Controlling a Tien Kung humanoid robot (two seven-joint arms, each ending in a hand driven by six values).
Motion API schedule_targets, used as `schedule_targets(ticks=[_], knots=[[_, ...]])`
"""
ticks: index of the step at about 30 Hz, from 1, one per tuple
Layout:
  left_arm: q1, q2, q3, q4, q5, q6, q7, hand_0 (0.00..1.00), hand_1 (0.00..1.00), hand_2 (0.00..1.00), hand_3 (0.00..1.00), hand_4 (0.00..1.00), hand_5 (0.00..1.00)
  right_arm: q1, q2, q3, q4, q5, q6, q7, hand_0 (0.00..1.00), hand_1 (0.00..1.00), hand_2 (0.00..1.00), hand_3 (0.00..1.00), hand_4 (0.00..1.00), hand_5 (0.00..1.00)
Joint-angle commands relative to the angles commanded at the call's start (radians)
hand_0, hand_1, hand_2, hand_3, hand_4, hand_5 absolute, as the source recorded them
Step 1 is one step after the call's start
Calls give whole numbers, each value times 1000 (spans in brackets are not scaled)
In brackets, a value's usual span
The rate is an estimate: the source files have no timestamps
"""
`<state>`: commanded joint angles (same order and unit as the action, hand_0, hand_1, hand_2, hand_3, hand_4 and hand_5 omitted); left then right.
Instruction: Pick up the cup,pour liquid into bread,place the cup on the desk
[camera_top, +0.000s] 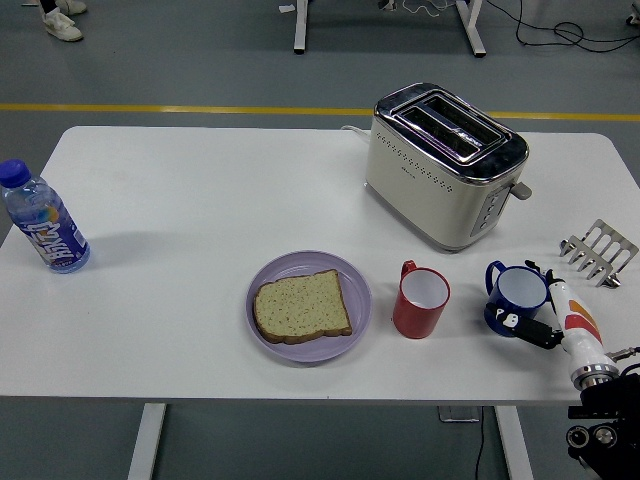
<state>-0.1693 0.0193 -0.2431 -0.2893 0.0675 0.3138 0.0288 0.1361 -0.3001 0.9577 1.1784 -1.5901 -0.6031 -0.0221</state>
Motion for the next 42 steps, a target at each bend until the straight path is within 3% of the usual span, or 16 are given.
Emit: schedule_targets(ticks=[11,29,42], knots=[[2,-1,-8,1,13,0,5,685,694,698,551,250,998,-2,0,2,3,-7,-22,7,788,691,884,968,921,198],[7,-1,-14,1,26,0,8,682,693,697,552,253,998,-9,-3,2,6,-10,-4,10,805,712,921,984,951,209],[6,-1,-10,1,17,0,6,682,693,697,551,253,998,-11,0,15,6,-14,-14,14,858,786,992,998,969,197]])
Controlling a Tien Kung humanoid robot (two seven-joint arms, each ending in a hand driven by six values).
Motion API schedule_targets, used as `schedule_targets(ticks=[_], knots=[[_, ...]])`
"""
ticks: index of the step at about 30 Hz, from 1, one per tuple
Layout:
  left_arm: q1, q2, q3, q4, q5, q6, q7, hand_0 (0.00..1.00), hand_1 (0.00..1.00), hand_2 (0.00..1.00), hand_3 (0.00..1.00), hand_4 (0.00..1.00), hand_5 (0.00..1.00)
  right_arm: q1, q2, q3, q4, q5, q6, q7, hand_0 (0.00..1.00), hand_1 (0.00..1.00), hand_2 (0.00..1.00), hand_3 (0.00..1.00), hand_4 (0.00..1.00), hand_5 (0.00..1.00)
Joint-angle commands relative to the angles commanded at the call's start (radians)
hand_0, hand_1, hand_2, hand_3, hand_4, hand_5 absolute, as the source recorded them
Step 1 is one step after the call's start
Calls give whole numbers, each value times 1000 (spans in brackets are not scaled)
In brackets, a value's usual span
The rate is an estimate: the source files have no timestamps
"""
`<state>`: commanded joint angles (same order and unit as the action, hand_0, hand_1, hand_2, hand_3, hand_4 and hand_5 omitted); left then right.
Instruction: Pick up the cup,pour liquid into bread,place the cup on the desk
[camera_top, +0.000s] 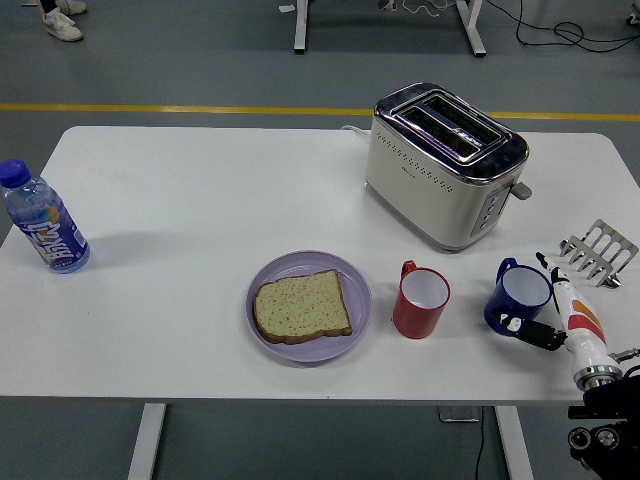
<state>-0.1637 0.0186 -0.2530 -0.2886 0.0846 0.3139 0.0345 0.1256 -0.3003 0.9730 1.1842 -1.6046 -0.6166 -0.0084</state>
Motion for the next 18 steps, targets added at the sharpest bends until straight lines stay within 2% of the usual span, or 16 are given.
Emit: schedule_targets(ticks=[5,6,18], knots=[[-2,1,5,0,-8,-1,-3,682,693,697,551,253,998,-3,-4,5,9,-3,0,2,858,786,992,998,969,197],[-3,1,6,0,-9,-1,-4,683,694,697,552,253,998,-5,-5,6,13,-4,1,2,888,805,998,998,972,198],[-5,2,10,0,-18,-1,-7,685,695,700,557,255,998,-30,-19,28,81,-7,5,7,909,827,998,998,978,196]])
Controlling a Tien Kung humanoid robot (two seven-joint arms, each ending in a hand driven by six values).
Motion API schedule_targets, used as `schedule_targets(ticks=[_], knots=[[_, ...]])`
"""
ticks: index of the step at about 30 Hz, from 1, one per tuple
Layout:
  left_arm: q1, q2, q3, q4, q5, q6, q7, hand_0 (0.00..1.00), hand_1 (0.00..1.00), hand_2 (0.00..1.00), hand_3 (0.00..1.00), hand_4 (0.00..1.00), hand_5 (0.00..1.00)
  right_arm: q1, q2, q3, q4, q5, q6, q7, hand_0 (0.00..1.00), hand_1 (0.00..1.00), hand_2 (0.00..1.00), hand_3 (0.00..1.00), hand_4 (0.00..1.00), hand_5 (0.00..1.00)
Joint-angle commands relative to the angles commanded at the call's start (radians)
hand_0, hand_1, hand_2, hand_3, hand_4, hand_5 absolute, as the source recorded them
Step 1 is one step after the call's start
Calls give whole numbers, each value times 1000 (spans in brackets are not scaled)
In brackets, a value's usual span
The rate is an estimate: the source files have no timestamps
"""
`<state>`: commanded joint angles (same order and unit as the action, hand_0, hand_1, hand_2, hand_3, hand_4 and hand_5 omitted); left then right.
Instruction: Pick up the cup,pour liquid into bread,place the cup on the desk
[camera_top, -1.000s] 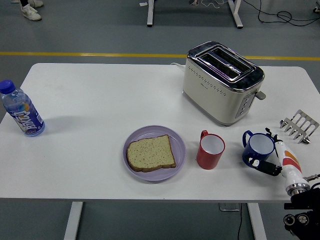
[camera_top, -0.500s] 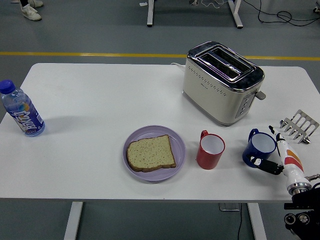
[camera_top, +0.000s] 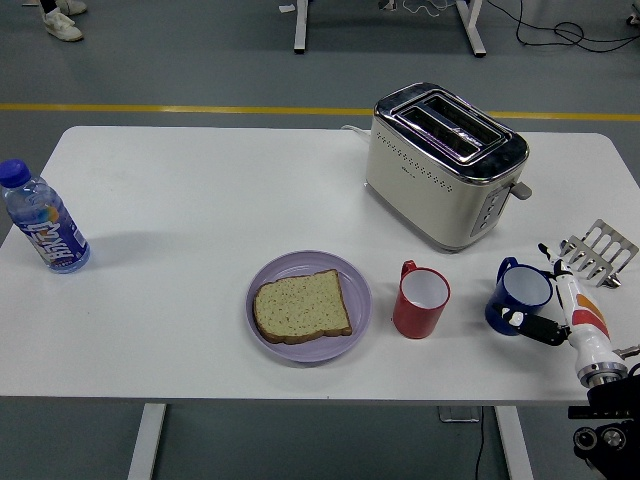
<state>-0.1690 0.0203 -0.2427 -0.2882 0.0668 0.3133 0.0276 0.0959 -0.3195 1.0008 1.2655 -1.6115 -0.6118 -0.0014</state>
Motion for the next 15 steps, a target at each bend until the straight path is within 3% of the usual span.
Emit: schedule_targets(ticks=[7,15], knots=[[-1,0,1,0,-3,0,-1,684,695,701,557,253,998,-24,-8,37,72,11,-34,8,911,827,998,998,976,194],[-2,0,2,0,-7,0,-2,685,697,702,556,254,998,-34,-6,104,140,75,-34,58,893,803,960,974,962,204]])
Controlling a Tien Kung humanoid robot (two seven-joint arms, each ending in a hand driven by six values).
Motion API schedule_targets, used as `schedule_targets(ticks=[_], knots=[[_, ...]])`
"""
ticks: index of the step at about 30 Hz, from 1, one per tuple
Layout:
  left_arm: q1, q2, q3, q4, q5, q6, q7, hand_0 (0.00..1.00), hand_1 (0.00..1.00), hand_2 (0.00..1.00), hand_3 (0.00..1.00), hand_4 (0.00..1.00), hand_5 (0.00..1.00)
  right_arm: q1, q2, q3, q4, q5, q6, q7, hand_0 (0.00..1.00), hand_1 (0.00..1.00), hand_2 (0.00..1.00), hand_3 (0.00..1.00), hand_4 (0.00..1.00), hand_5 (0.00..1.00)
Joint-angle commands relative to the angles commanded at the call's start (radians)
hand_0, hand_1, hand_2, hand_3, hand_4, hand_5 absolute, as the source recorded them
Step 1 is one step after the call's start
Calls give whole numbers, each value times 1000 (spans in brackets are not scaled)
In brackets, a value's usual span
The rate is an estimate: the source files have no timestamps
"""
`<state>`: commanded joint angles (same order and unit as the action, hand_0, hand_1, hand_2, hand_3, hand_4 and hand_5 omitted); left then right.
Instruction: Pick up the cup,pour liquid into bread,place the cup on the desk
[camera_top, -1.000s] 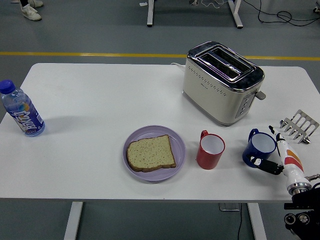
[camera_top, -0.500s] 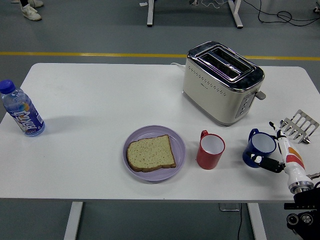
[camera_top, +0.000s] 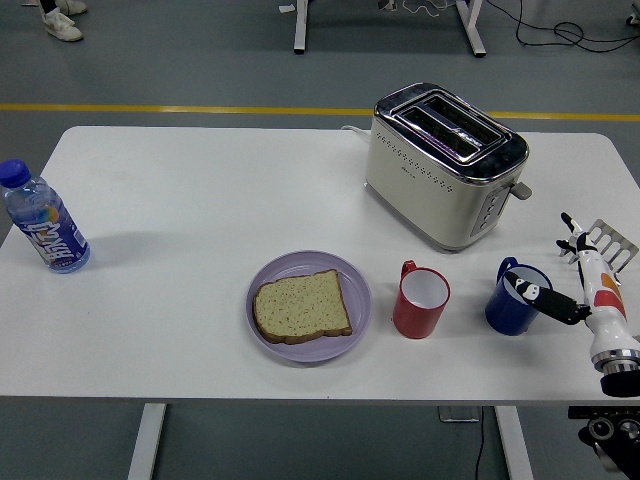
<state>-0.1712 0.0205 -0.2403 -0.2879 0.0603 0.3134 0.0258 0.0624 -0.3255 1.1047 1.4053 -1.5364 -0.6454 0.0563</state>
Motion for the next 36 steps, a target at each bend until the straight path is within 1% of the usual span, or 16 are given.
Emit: schedule_targets(ticks=[2,3,8,9,14,15,20,21,26,27,32,33,36], knots=[[0,0,0,0,1,0,0,685,697,702,556,254,998,0,2,11,6,21,0,14,893,803,960,974,962,204],[0,0,-1,0,1,0,0,687,698,702,559,254,998,1,4,21,9,40,0,27,854,768,918,920,895,198],[1,-1,-4,0,7,1,3,687,698,702,559,254,998,-1,16,48,17,132,0,72,854,768,918,920,895,198],[1,-1,-4,0,8,1,3,687,699,703,559,252,998,-2,17,50,18,139,0,74,814,733,888,880,825,183],[4,-1,-9,0,17,1,6,687,699,703,559,252,998,-3,27,72,23,202,0,104,814,733,888,880,825,183],[5,-1,-10,0,18,1,7,687,698,703,561,252,998,-3,28,78,25,211,0,107,785,706,844,813,764,180],[6,-1,-16,1,29,2,10,687,698,703,561,252,998,-2,33,94,30,241,0,120,785,706,844,813,764,180],[7,-1,-18,1,31,2,11,688,698,703,561,251,998,-2,35,97,31,254,0,125,761,681,803,778,725,171],[12,-2,-25,1,44,2,14,688,698,703,561,251,998,-2,45,106,34,323,0,150,761,681,803,778,725,171],[13,-2,-25,1,45,2,15,688,697,703,561,250,998,-2,46,107,33,328,0,152,748,671,790,764,706,155],[16,-2,-37,0,66,2,22,688,697,703,561,250,998,-6,51,110,28,335,0,153,748,671,790,764,706,155],[17,-2,-38,0,68,2,23,688,699,703,560,251,998,-7,51,110,27,335,0,153,746,671,787,759,688,136],[19,-3,-46,1,83,2,27,688,699,703,560,251,998,-10,53,114,24,337,0,155,746,671,787,759,688,136]])
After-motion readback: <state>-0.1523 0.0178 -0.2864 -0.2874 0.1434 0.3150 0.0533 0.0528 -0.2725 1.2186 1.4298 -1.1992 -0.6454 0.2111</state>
